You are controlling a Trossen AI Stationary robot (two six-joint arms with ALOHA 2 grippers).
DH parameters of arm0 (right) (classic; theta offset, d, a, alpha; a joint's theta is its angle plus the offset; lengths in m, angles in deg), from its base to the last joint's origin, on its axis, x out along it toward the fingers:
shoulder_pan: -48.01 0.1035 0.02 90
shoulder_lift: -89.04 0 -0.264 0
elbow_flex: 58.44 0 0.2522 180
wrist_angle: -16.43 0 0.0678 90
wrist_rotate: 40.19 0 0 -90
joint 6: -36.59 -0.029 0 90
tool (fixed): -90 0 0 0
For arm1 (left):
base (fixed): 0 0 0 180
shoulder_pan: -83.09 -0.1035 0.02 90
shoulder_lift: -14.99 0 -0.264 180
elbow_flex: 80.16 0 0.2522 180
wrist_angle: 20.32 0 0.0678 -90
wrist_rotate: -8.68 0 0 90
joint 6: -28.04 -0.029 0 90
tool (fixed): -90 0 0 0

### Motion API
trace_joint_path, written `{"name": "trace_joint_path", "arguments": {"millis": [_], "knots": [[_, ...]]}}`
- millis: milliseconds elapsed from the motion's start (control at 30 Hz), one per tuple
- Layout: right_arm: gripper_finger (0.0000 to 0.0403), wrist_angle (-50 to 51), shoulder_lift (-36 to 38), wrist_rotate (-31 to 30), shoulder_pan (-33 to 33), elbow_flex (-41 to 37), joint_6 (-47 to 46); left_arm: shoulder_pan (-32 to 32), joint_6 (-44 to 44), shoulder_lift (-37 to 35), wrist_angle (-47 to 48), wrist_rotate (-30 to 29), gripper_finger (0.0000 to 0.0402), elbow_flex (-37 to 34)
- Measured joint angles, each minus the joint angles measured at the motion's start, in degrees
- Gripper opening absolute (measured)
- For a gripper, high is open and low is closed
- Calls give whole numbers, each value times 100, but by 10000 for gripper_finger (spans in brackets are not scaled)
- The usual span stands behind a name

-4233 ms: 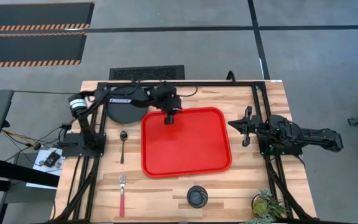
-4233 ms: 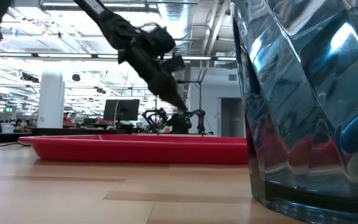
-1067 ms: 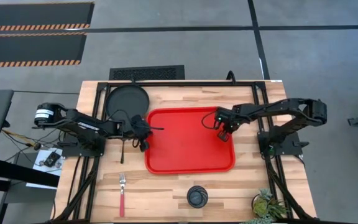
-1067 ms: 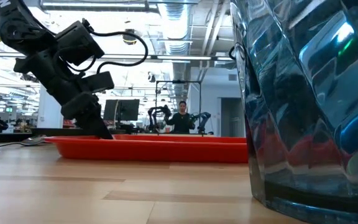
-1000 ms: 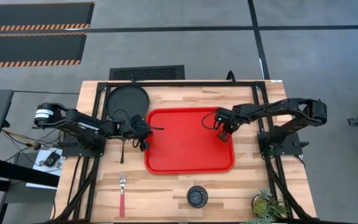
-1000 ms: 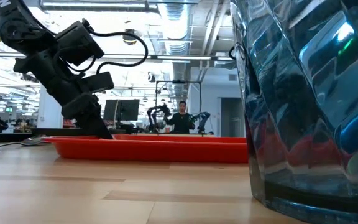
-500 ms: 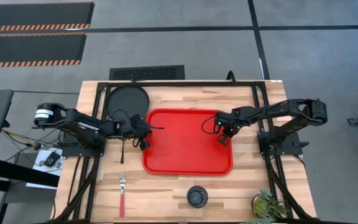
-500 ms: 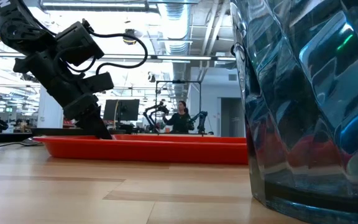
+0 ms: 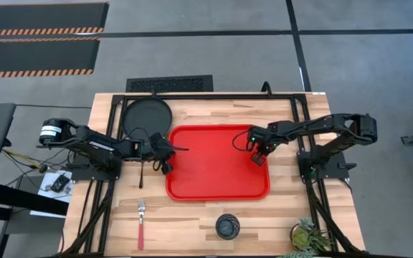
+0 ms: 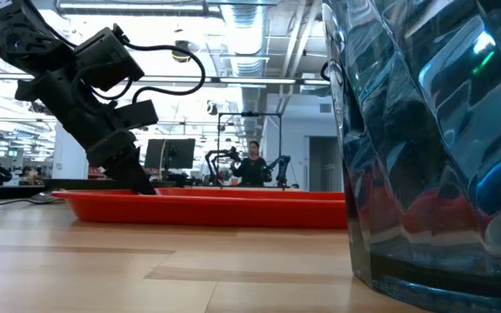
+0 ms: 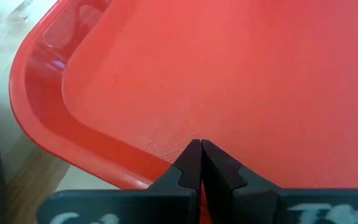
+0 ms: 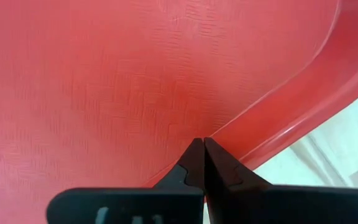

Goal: Pick and place plate/cup/fork/spoon on tray
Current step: Prepare the red serving tray, then put the black spoon on the right of the red serving tray

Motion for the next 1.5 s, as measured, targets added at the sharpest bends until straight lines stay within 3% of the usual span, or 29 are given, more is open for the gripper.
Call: {"name": "trace_joint_path", "arguments": {"millis": [233, 667, 867, 1000, 1100, 1233, 1333, 1500], "knots": [[12, -83, 0, 5, 1, 0, 2, -2, 8, -165, 225, -25, 0, -8], [49, -205, 0, 7, 17, 46, 216, -33, -81, -1699, 1399, -44, 0, -22], [51, -236, 108, 22, 59, 331, 734, -503, -103, -2513, 1896, 451, 0, -17], [28, -521, 461, 26, 239, 411, 1132, -1033, -103, -2786, 2259, 725, 0, -15], [9, -1134, 764, 26, 385, 288, 1252, -1449, -100, -2825, 2432, 995, 3, -13], [16, -2374, 1018, 37, 508, -194, 1294, -1875, -245, -2826, 2483, 1300, 25, -13], [20, -3800, 1030, 119, 545, -624, 1355, -2108, -409, -2826, 2485, 1364, 49, -13], [7, -6367, 745, 816, 434, -1231, 1650, -2257, -485, -2824, 2673, 1727, 85, 88]]}}
